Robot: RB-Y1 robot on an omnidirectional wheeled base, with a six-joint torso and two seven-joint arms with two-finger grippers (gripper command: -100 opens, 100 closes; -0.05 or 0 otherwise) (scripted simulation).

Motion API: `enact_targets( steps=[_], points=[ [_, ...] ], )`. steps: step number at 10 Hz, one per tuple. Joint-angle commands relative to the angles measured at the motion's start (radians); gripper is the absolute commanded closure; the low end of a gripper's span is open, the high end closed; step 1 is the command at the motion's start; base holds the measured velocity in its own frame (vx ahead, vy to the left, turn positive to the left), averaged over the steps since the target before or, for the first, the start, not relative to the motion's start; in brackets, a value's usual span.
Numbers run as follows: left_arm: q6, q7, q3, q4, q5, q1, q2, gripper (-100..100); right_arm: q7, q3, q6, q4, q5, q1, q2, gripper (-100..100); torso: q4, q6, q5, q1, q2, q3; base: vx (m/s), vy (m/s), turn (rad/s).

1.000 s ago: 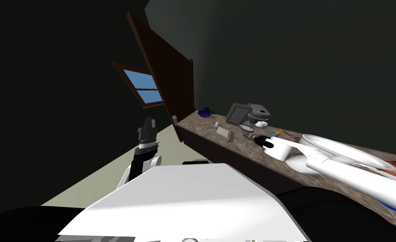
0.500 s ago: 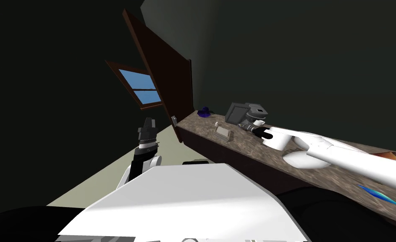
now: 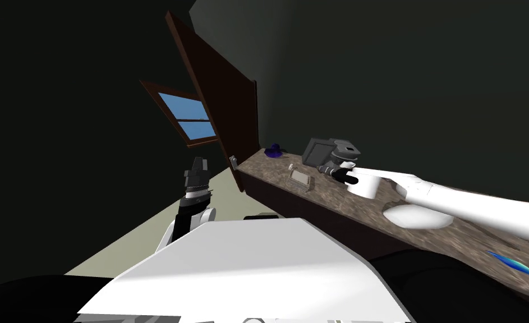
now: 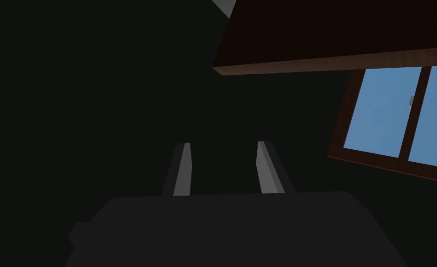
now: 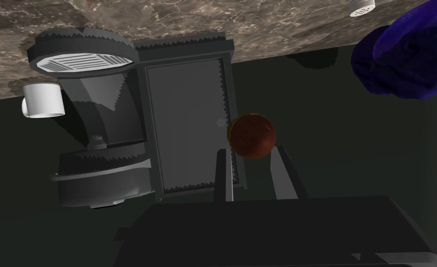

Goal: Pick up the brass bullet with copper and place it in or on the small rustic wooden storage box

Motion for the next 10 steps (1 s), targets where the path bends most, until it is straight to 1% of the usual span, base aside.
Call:
enact_targets(
  steps=[1,3,4,9,10],
  points=[
    [0.000,0.000,0.000,0.000,0.000,0.000,0.000,0,0.006,-0.031,0.005,-0.019,-0.024,0.044,-0.017,100,0.000,0.000,0.000,0.000,0.000,0.000,0.063,0.035,0.014],
    [0.000,0.000,0.000,0.000,0.000,0.000,0.000,0,-0.002,-0.020,0.022,-0.053,-0.046,0.065,-0.053,100,0.001,0.001,0.000,-0.001,0.001,0.001,0.058,0.025,0.006],
    [0.000,0.000,0.000,0.000,0.000,0.000,0.000,0,-0.002,-0.020,0.022,-0.053,-0.046,0.065,-0.053,100,0.001,0.001,0.000,-0.001,0.001,0.001,0.038,0.020,0.004],
    [0.000,0.000,0.000,0.000,0.000,0.000,0.000,0,-0.022,0.009,0.069,-0.140,-0.096,0.117,-0.144,100,0.000,0.001,0.001,0.000,0.001,0.000,0.056,0.031,0.013],
    [0.000,0.000,0.000,0.000,0.000,0.000,0.000,0,-0.022,0.009,0.069,-0.140,-0.096,0.117,-0.144,100,0.000,0.001,0.001,0.000,0.001,0.000,0.041,0.023,0.012]
  ],
)
